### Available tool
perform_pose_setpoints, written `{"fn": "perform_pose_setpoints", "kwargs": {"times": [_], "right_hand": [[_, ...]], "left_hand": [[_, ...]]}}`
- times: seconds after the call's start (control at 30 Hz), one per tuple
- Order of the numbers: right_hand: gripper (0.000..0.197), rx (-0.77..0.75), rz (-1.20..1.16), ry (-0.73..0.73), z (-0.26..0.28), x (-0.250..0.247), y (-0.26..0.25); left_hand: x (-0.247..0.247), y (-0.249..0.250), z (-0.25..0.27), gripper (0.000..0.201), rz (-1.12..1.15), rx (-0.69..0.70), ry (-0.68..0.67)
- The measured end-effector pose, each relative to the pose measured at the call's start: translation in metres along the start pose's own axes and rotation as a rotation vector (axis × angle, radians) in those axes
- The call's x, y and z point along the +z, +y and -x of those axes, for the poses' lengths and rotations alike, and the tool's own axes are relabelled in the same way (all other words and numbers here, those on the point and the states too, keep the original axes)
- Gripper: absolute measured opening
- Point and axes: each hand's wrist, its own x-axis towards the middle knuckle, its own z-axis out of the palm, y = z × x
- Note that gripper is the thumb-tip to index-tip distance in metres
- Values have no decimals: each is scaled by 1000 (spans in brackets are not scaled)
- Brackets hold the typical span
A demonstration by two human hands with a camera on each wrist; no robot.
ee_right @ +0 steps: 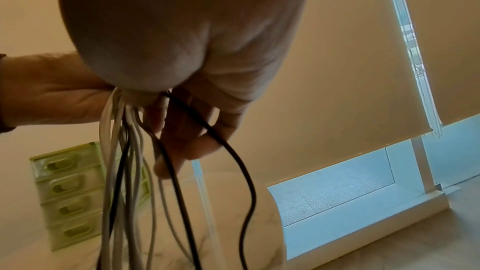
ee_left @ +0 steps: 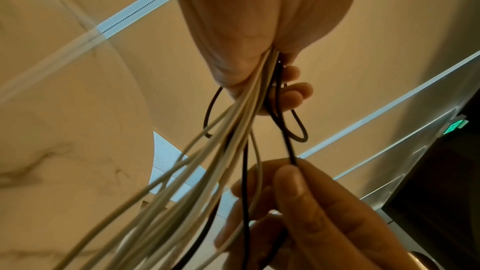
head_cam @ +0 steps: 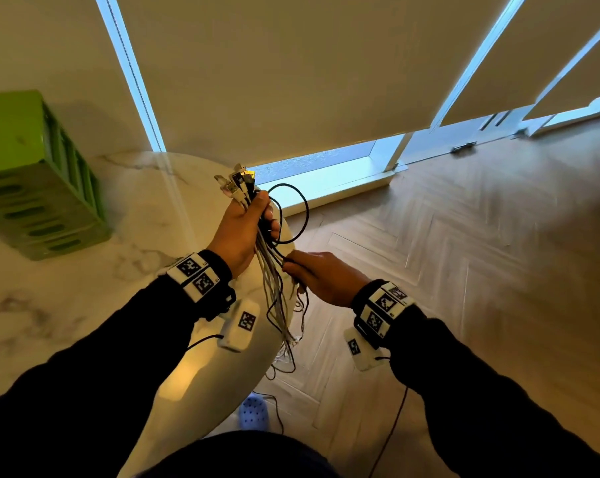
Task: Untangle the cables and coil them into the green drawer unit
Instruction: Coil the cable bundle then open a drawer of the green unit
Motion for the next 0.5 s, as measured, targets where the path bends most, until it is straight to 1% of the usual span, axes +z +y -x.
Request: {"fn": "perform_pose_setpoints", "kwargs": {"times": [0.07,0.1,0.13,0.2,0.23,0.27,0.3,0.33,0.37,0.4,0.43,0.47,0.5], "right_hand": [[25,20,-14,97,4,-6,4],[26,44,-50,163,5,-8,7],[26,91,-134,238,6,-10,13],[27,250,-353,383,7,-12,29],[28,357,-386,409,7,-14,43],[27,484,-319,369,7,-15,59],[28,626,-172,241,8,-17,75],[33,764,-18,75,12,-18,88],[45,864,92,-68,14,-17,96],[61,906,141,-156,16,-15,98],[77,867,141,-164,16,-13,95],[86,746,130,-131,12,-10,86],[90,579,117,-100,7,-8,70]], "left_hand": [[0,-1,-4,33,-24,31,27],[-1,-2,-7,33,-46,44,48],[-1,-2,-9,32,-71,51,75],[-1,-2,-12,29,-112,53,116],[-1,-2,-12,29,-128,56,121],[-3,-1,-12,31,-141,57,114],[-4,0,-10,31,-148,54,95],[-6,0,-8,31,-143,43,67],[-7,1,-5,30,-139,31,33],[-7,2,-2,30,-138,22,1],[-7,4,0,29,-139,18,-25],[-6,5,2,28,-137,15,-44],[-6,7,4,28,-133,9,-58]]}}
